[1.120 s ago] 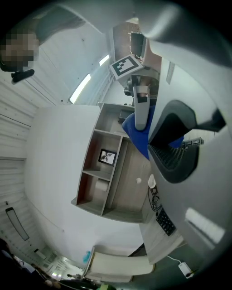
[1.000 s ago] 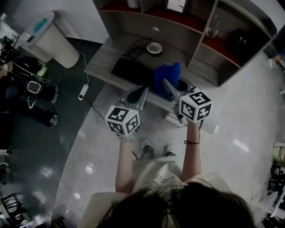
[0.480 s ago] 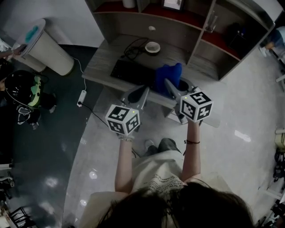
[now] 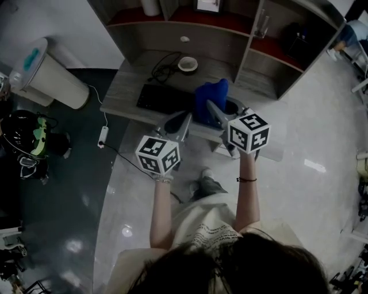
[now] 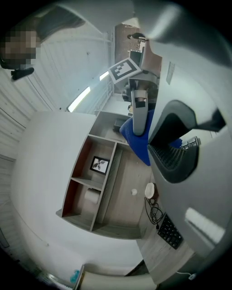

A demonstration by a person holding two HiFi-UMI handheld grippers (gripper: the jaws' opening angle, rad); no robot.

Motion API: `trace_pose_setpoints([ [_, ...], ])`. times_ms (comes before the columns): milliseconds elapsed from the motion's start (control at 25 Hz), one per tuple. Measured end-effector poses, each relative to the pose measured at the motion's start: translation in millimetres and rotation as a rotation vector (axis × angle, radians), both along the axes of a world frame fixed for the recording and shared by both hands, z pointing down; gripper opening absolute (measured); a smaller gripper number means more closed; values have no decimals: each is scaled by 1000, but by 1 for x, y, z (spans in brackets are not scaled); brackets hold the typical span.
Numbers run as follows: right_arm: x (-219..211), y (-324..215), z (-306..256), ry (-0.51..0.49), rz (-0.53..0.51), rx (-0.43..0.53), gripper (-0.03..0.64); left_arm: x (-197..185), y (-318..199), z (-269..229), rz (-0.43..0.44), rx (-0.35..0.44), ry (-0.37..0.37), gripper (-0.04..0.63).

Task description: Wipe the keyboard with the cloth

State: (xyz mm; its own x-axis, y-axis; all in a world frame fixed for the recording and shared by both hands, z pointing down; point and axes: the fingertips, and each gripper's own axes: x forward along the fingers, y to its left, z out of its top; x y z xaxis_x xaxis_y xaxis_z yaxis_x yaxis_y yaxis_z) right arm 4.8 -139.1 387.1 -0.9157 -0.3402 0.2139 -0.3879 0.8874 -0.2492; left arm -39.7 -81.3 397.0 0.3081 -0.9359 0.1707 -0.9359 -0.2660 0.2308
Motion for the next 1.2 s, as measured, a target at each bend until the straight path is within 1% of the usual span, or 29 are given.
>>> trace_pose_setpoints([
  [400,6,-41,6,47,16,3,58,-2,-37,5,5,-18,15,3],
  [880,17,-76,18,56,10,-33,60,12,-74,23,14,-62,31,3],
  [1200,30,-90,38,104,52,-59,60,22,-87,40,60,-108,49,3],
])
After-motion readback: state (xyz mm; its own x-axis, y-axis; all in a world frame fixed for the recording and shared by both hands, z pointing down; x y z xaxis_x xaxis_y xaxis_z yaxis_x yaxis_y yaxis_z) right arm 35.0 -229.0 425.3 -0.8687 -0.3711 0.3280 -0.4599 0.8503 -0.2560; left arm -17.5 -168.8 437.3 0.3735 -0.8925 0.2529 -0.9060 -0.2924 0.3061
